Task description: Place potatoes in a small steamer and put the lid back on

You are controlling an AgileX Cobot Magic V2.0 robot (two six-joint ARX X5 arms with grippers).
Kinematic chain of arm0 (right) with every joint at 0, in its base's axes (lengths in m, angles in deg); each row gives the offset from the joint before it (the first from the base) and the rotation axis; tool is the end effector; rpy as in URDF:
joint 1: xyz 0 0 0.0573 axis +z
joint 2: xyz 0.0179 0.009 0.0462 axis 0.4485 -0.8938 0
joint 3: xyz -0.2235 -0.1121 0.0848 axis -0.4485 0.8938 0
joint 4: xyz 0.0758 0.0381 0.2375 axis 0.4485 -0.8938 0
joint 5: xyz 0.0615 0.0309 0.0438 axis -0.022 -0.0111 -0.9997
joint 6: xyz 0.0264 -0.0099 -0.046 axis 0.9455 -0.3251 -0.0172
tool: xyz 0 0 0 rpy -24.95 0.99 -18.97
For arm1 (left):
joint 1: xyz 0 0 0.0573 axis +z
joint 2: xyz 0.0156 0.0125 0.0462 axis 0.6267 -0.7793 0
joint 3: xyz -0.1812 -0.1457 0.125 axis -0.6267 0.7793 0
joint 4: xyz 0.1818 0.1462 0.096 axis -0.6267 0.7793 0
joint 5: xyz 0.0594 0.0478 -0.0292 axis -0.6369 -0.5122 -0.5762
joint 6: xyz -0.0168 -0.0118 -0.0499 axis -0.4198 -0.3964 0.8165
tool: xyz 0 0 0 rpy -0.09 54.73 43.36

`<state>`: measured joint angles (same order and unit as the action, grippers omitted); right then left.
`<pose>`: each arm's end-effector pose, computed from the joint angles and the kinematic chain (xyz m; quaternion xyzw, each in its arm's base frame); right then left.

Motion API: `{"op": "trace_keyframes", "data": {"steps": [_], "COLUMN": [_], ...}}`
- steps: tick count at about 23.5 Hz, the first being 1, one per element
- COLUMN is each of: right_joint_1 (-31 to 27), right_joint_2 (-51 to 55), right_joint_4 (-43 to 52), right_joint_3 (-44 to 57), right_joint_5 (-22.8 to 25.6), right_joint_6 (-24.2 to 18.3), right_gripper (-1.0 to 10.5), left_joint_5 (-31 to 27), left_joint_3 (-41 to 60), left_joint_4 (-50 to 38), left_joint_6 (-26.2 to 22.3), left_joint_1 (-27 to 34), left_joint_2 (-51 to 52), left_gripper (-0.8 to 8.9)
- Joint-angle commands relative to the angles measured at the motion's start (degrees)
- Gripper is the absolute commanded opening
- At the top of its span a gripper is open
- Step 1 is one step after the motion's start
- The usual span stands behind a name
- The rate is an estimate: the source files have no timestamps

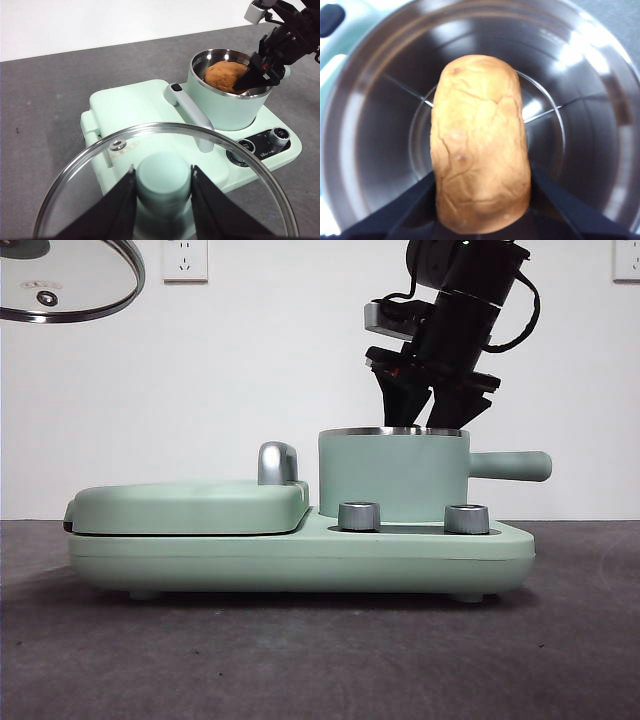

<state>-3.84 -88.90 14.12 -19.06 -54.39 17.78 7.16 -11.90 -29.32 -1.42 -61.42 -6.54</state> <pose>0.3711 0.1610 0.2764 -0.1037 0.4611 0.2642 0.8407 0.1074 -0.0472 0.3382 0.0075 0.1774 -0.2274 0.9575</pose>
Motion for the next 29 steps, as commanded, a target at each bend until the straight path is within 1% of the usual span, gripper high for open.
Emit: {"op": "trace_keyframes", "data": {"steps": [1,3,6,9,11,13,14,16,18,22,23,26,29], "right_joint_1": [0.26,0.26,0.26,0.24,-0.13,-0.26,-0.57,-1.16,-1.95,-3.15,-3.19,-3.17,-3.06], "right_joint_2": [-1.49,-1.49,-1.49,-0.68,2.73,7.74,10.54,17.62,26.53,41.33,44.57,51.56,57.55], "right_joint_4": [0.59,0.61,0.74,1.86,0.63,-2.86,-2.93,-0.50,3.80,8.11,8.33,8.20,7.80], "right_joint_3": [-1.44,-1.44,-1.44,-1.81,-2.19,-1.90,-0.74,4.52,13.40,27.36,29.94,35.04,39.32], "right_joint_5": [0.20,0.17,-0.22,-0.26,-0.22,-0.44,-0.70,-0.83,-0.81,-0.79,-0.77,-0.81,-0.87], "right_joint_6": [-0.57,-0.66,-0.94,-0.92,-0.61,-0.55,-0.52,-0.52,-0.44,0.28,0.35,1.09,1.79], "right_gripper": [2.7,2.8,3.4,3.4,3.4,3.4,3.4,3.3,3.3,3.2,3.2,2.2,2.1], "left_joint_5": [-0.13,-0.13,-0.13,-0.13,-0.13,-0.13,-0.13,-0.13,-0.13,-0.07,-0.04,0.68,2.67], "left_joint_3": [-0.96,-0.96,-0.96,-0.96,-0.96,-0.96,-0.96,-0.96,-0.96,-0.96,-0.96,-0.96,-0.96], "left_joint_4": [-1.92,-1.90,-1.75,-0.81,-0.68,-0.68,-0.70,-0.68,-0.66,-0.61,-0.63,-0.81,-1.62], "left_joint_6": [0.22,0.26,0.26,0.26,0.26,0.26,0.24,0.24,0.24,0.26,0.26,0.24,0.20], "left_joint_1": [-0.07,-0.07,-0.07,-0.07,-0.07,-0.07,-0.07,-0.07,-0.07,-0.07,-0.07,-0.07,-0.13], "left_joint_2": [0.00,0.00,0.00,0.00,0.00,0.00,0.00,0.00,0.00,-0.46,-0.63,-1.29,-2.40], "left_gripper": [0.15,0.15,0.15,0.16,0.15,0.15,0.15,0.15,0.16,0.15,0.15,0.15,0.15]}}
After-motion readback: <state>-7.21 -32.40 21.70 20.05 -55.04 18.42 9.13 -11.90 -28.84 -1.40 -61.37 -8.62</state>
